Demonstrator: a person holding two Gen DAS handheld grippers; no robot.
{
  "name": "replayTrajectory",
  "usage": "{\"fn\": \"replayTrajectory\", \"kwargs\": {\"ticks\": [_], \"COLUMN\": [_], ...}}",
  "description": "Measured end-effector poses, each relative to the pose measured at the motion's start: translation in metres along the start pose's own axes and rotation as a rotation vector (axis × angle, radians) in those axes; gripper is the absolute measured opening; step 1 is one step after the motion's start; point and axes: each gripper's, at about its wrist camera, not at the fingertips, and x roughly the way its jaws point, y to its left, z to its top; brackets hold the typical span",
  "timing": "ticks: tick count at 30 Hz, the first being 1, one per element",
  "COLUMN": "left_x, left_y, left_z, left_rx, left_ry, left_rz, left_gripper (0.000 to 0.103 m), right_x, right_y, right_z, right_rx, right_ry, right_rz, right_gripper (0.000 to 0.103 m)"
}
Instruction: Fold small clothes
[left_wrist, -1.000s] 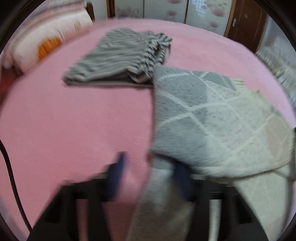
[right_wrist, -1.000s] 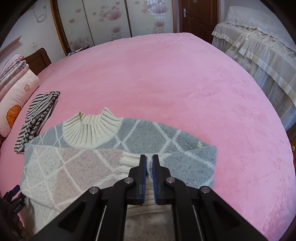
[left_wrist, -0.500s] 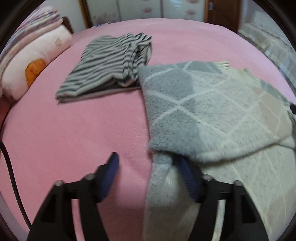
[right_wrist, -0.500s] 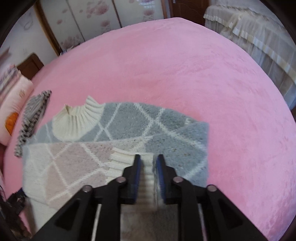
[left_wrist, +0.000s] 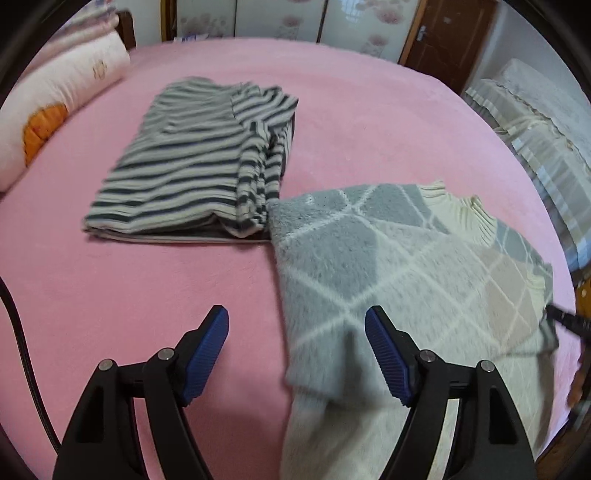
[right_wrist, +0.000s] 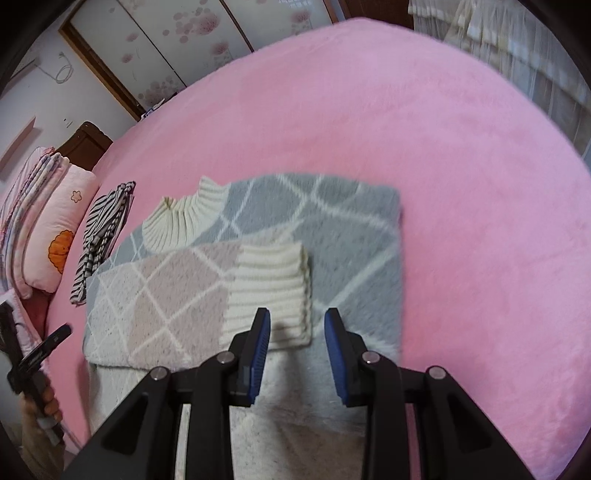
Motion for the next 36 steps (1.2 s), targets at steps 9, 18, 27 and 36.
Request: {"fn": "replayTrajectory", "kwargs": {"ticks": [9, 18, 27, 36], "left_x": [0.055, 0.071, 0.054, 0.067], "left_y": [0.02, 0.018, -0.027, -0.042], "left_z": [0.03, 0.041, 0.044, 0.042], "left_rx": [-0.15, -0.169, 0.004, 0.101], "left_ry": [0.024, 0.04, -0.024, -0.028], "left_rz": [-0.077, -0.154, 0.045, 0.143], "left_gripper": [0.07, 0.043, 0.016, 0.015], "right_x": [0.017, 0.012, 0.01, 0.01], "right_y": [-0.004, -0.008, 0.021, 0.023], "right_z": [0.001, 0.001, -0.004, -0.022], "right_rx": [0.049, 0.064, -0.107, -0.169], "right_ry": [0.003, -0.001, -0.012, -0.006], "right_rz": [0.035, 0.05, -0.142, -0.277], "right_gripper": [0.031, 0.031, 0.009, 0.007]}}
